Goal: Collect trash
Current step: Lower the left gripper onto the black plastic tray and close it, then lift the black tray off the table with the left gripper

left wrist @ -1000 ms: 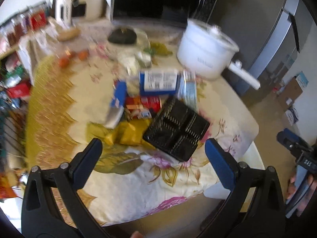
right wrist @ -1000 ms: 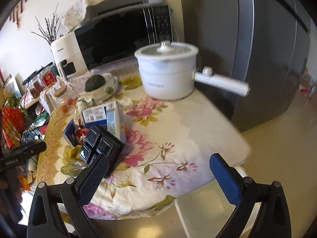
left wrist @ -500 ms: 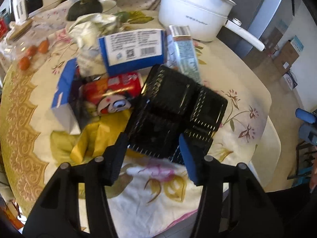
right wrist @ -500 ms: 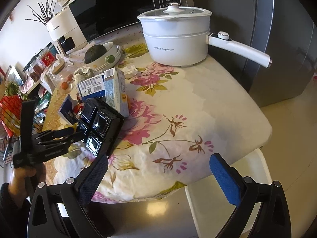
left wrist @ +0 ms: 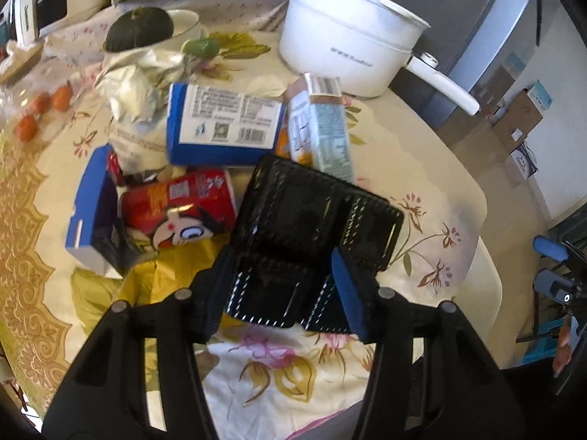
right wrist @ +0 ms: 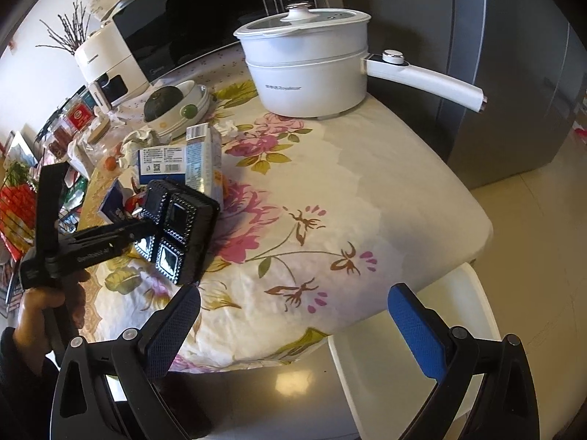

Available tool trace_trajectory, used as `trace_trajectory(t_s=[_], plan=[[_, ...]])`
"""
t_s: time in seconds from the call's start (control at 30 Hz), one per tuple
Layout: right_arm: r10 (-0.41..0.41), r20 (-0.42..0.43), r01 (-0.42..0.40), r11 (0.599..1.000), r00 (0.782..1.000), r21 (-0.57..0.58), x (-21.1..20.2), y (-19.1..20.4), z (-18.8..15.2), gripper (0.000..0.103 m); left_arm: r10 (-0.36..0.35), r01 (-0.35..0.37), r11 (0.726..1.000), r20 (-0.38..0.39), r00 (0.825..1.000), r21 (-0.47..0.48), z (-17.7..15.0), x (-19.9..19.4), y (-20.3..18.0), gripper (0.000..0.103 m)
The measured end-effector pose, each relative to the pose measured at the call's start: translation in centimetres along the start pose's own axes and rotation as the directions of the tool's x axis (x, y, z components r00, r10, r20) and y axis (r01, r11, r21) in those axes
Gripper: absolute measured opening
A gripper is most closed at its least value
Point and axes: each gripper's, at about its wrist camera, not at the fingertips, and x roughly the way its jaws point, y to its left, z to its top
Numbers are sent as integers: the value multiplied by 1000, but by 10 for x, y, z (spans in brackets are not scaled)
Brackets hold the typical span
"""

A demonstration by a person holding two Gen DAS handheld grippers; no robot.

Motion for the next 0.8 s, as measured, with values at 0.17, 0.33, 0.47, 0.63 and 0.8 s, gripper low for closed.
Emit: trace_trajectory(t_s=[0.17, 0.33, 0.47, 0.63, 0.8], plan=[[-8, -8, 8, 1000, 1000, 9, 3, -4, 0, 103, 2, -3, 1000, -67, 998, -9, -3, 18, 3, 61], [-7, -26, 7, 1000, 1000, 16, 9, -5, 0, 103, -35, 30, 998, -88, 995, -64, -4, 20, 9, 59], [-3, -37, 3, 1000, 999, 18, 12, -5, -1, 103, -60, 55, 996, -87, 994, -63, -8, 17, 8, 50], [-4, -33, 4, 1000, 999, 14, 11, -3, -1, 103, -135, 122, 988, -148, 980, -91, -22, 21, -2, 50], [-6, -41, 7, 1000, 999, 24, 17, -2, -1, 103, -119, 112, 992, -135, 984, -58, -28, 19, -23, 50]])
